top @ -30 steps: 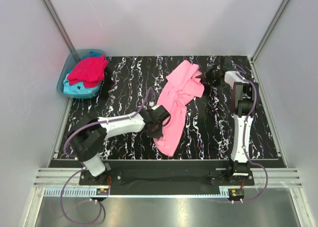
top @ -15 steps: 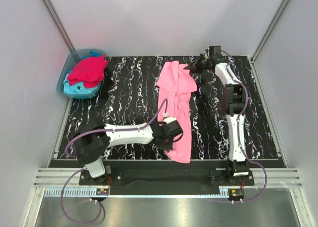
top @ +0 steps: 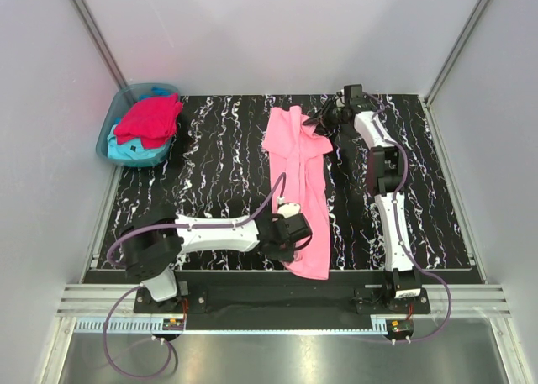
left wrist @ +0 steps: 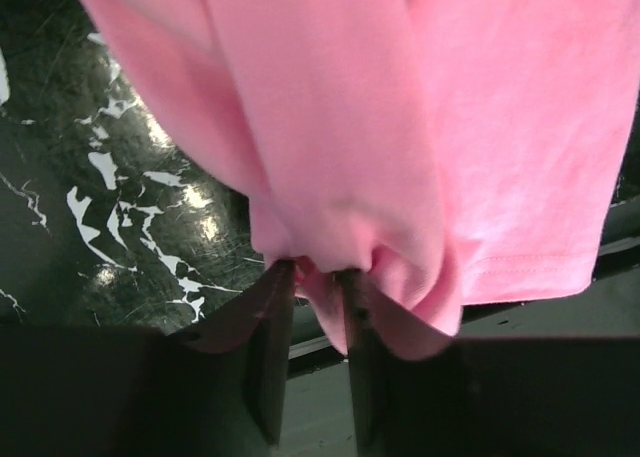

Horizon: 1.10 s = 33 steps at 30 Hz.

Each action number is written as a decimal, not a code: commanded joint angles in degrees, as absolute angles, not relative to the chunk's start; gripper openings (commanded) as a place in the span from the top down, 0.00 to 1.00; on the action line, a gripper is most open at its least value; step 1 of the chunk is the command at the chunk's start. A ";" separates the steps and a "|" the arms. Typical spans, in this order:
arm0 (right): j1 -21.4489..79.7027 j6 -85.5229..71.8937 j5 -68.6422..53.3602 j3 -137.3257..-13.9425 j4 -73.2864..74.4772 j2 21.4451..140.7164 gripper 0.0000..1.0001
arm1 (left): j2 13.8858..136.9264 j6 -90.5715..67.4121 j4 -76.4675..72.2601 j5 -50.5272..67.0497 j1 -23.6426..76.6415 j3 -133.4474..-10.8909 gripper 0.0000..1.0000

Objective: Fold and stack the t-shirts
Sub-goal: Fold the tshirt

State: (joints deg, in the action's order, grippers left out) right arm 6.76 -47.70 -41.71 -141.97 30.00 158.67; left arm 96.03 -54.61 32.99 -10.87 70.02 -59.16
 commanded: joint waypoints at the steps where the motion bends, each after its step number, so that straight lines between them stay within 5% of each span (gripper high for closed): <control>1: 7.12 -43.60 -43.16 -143.70 30.06 155.83 0.61 | 93.08 -55.55 32.52 -14.59 70.23 -58.01 0.64; 5: 7.12 -40.79 -40.70 -141.51 29.71 151.28 0.54 | 89.84 -56.95 32.70 -16.26 70.40 -55.56 0.58; 16: 7.12 -37.62 -35.77 -133.86 28.57 139.93 0.54 | 80.42 -60.82 34.01 -19.25 71.37 -48.52 0.59; 27: 7.03 -39.90 -29.62 -106.19 16.09 125.69 0.54 | 71.90 -61.61 36.03 -27.42 69.88 -46.58 0.58; 33: 7.03 -40.08 -27.60 -95.55 12.57 117.96 0.54 | 66.55 -56.35 33.58 -33.39 67.42 -49.48 0.47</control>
State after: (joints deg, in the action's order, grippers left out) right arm 6.76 -39.94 -29.95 -98.15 17.32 126.26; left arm 70.00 -59.68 36.36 -26.98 68.25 -46.22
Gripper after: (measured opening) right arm 0.462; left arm 0.520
